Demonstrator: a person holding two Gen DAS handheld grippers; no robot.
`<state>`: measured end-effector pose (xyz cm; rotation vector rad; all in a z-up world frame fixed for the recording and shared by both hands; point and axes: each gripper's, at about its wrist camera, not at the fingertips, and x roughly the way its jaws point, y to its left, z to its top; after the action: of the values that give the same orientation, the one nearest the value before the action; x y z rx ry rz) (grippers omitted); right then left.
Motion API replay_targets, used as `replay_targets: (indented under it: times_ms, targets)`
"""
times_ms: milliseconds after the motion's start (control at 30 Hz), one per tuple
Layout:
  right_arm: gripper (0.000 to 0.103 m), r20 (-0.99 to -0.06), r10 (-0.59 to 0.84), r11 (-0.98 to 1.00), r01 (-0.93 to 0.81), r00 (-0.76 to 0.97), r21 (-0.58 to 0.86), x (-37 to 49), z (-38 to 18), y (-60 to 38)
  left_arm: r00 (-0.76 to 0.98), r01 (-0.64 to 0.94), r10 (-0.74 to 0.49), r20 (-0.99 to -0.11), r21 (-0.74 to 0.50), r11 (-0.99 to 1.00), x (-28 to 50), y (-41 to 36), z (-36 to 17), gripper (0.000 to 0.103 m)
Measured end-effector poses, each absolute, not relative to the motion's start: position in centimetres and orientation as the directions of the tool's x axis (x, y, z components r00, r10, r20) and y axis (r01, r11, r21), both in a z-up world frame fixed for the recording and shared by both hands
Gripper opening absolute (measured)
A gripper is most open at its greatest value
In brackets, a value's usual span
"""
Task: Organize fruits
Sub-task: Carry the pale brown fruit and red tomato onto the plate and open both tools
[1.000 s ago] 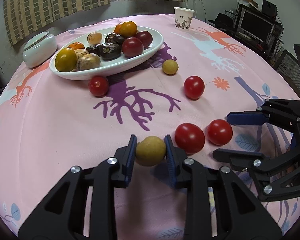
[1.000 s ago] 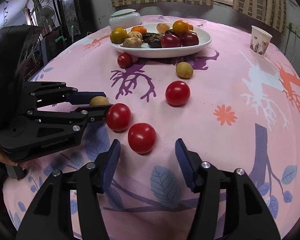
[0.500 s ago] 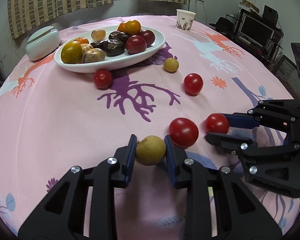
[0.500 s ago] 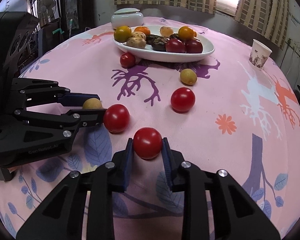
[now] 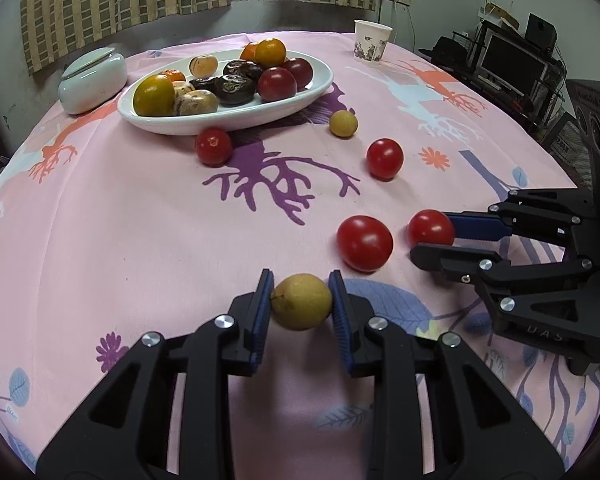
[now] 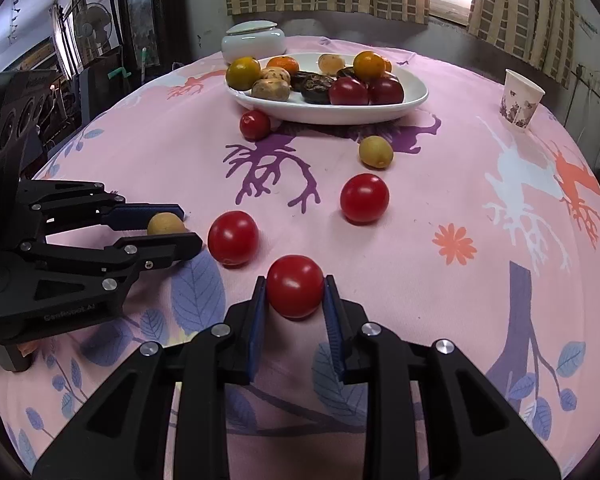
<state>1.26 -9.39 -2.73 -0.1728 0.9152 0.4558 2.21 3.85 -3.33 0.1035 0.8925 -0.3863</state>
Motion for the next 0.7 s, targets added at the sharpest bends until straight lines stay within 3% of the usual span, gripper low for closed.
replay_targets:
  times_ms: [400,700]
  targets:
    - [0.028,-0.763,0.341,0.898,-0.431,0.549,0.092,1.7,0.0,-10.3,0.586,0.352,-0.289,-0.757,-0.084,0.932,2.8,4.6,-0.5,0.029]
    - [0.028,-0.692,0.365,0.891,-0.448,0.623,0.067,7.9,4.8,-9.8,0.657,0.295,-0.308,-0.688,-0.142,0.945,9.3,5.4,4.6,0.029]
